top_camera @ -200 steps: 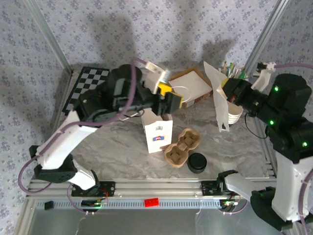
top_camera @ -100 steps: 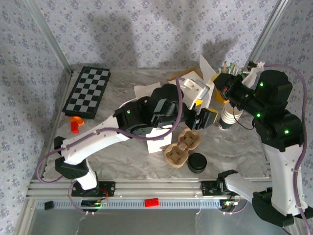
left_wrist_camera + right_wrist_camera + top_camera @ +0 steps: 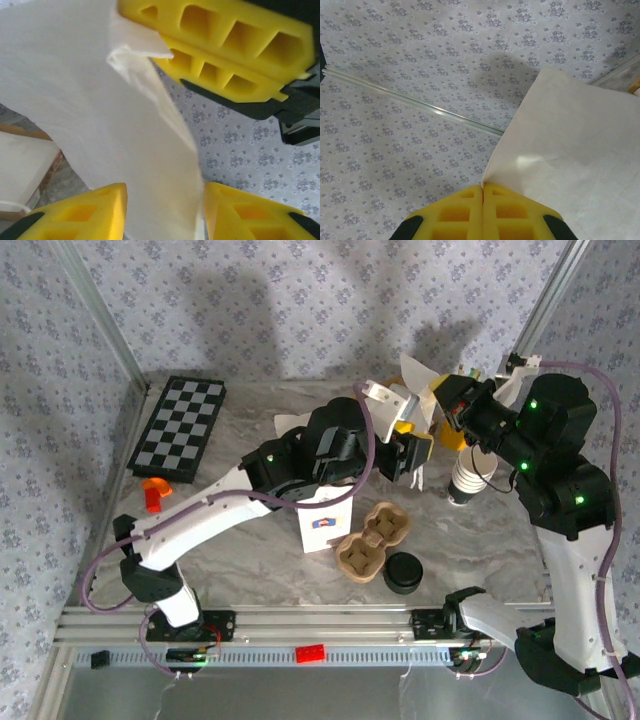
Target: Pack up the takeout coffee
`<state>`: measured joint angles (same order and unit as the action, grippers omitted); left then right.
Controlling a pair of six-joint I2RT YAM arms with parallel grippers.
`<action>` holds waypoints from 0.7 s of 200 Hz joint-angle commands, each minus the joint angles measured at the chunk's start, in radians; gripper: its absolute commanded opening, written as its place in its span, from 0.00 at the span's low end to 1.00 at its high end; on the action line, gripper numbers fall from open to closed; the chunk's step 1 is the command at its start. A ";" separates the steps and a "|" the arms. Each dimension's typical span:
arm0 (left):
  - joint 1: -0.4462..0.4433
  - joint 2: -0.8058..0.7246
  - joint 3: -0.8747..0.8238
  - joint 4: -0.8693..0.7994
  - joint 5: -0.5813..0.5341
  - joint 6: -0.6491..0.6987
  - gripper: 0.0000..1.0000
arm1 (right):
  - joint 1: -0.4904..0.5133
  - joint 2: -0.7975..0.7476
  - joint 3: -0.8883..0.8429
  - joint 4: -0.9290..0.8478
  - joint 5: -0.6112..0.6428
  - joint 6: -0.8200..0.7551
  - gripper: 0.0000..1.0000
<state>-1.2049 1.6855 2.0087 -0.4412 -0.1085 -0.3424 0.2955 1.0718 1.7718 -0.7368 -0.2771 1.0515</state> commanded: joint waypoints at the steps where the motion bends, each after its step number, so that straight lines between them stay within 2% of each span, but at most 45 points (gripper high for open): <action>1: 0.004 0.052 0.067 0.027 0.077 0.005 0.43 | 0.001 -0.009 0.030 0.034 0.006 0.013 0.00; 38: 0.007 0.104 0.117 0.013 0.024 -0.014 0.41 | 0.000 -0.020 0.009 0.055 -0.001 0.031 0.00; 70: 0.012 0.110 0.140 0.013 0.006 -0.015 0.24 | -0.003 -0.027 0.009 0.042 -0.004 0.027 0.00; 102: 0.018 0.092 0.151 -0.030 0.014 -0.014 0.01 | -0.019 -0.029 0.005 0.038 -0.018 0.016 0.00; 121: 0.036 0.080 0.183 -0.109 0.034 -0.019 0.00 | -0.034 -0.033 0.000 0.043 -0.029 0.006 0.00; 140: 0.058 0.055 0.200 -0.187 0.061 -0.024 0.00 | -0.059 -0.036 0.002 0.044 -0.052 -0.003 0.11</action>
<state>-1.1782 1.8011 2.1532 -0.5251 -0.0818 -0.3599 0.2615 1.0531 1.7714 -0.7204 -0.2901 1.0653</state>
